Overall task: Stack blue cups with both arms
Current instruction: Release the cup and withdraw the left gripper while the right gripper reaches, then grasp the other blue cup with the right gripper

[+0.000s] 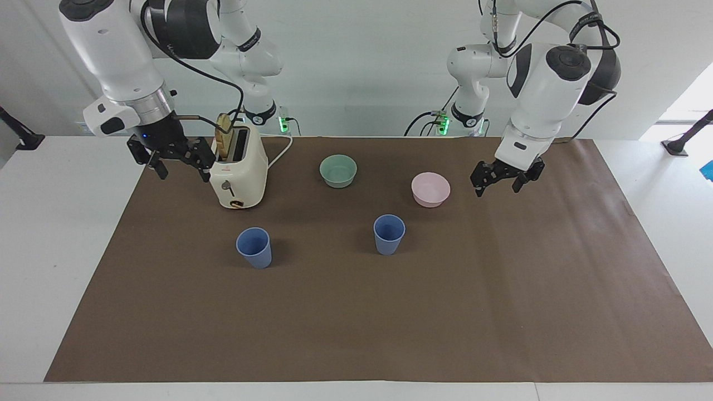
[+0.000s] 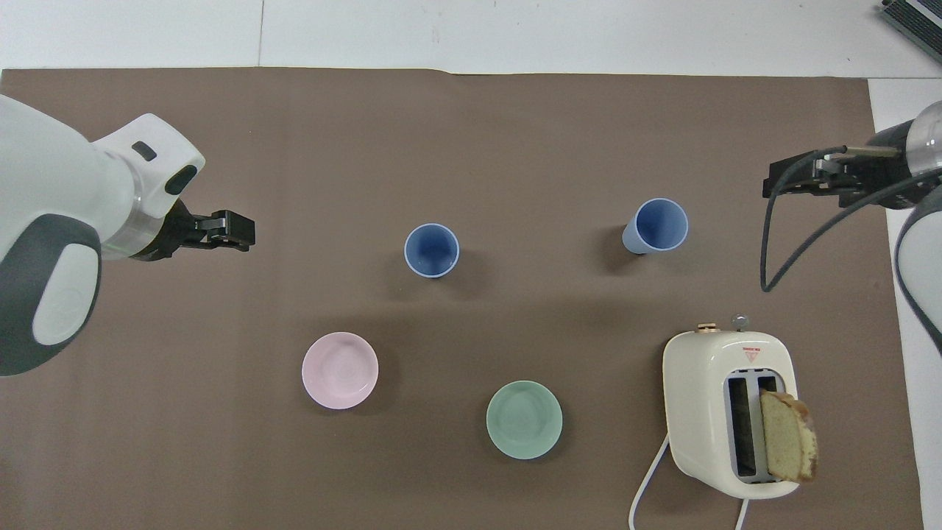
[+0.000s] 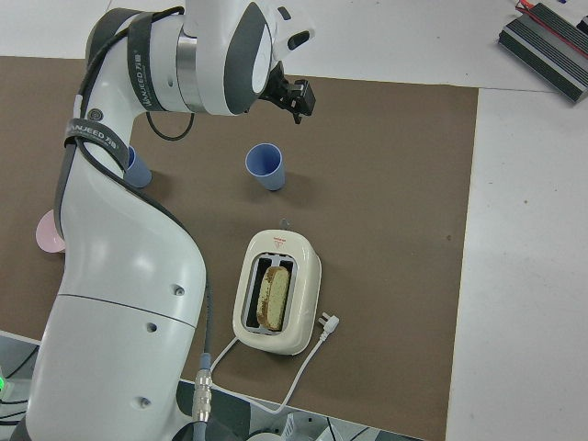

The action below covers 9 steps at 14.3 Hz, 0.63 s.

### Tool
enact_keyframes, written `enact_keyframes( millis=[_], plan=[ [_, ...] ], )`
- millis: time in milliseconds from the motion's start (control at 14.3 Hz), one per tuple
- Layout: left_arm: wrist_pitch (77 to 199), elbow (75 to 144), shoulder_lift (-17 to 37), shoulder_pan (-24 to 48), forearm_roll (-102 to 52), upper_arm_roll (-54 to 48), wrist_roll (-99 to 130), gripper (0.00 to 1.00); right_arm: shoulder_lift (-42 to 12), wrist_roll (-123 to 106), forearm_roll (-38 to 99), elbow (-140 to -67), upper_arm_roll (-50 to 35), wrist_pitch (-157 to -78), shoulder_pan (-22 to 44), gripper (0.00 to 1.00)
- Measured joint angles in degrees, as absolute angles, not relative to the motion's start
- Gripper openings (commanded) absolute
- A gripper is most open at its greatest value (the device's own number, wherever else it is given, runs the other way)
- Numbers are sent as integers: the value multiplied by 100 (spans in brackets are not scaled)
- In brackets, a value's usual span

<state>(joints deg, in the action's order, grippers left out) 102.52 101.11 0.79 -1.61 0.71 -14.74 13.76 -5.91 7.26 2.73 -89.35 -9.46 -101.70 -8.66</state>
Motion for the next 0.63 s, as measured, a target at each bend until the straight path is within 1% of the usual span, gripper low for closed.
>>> enact_keyframes(
  millis=[210, 350, 490, 630],
  plan=[
    [9719, 9730, -37, -307, 71, -1457, 1240, 100, -670, 731, 341, -9298, -941, -10550, -866, 100],
    [9388, 9451, -56, -399, 71, -1444, 1171, 100, -869, 731, 344, -9448, -948, -10800, -859, 100],
    [9196, 9327, -59, -503, 68, -1410, 863, 100, -1109, 731, 345, -9655, -961, -11258, -831, 100],
    [9134, 9320, -75, -660, -18, -1389, 550, 100, -1239, 732, 345, -9881, -967, -11636, -757, 100]
  ],
)
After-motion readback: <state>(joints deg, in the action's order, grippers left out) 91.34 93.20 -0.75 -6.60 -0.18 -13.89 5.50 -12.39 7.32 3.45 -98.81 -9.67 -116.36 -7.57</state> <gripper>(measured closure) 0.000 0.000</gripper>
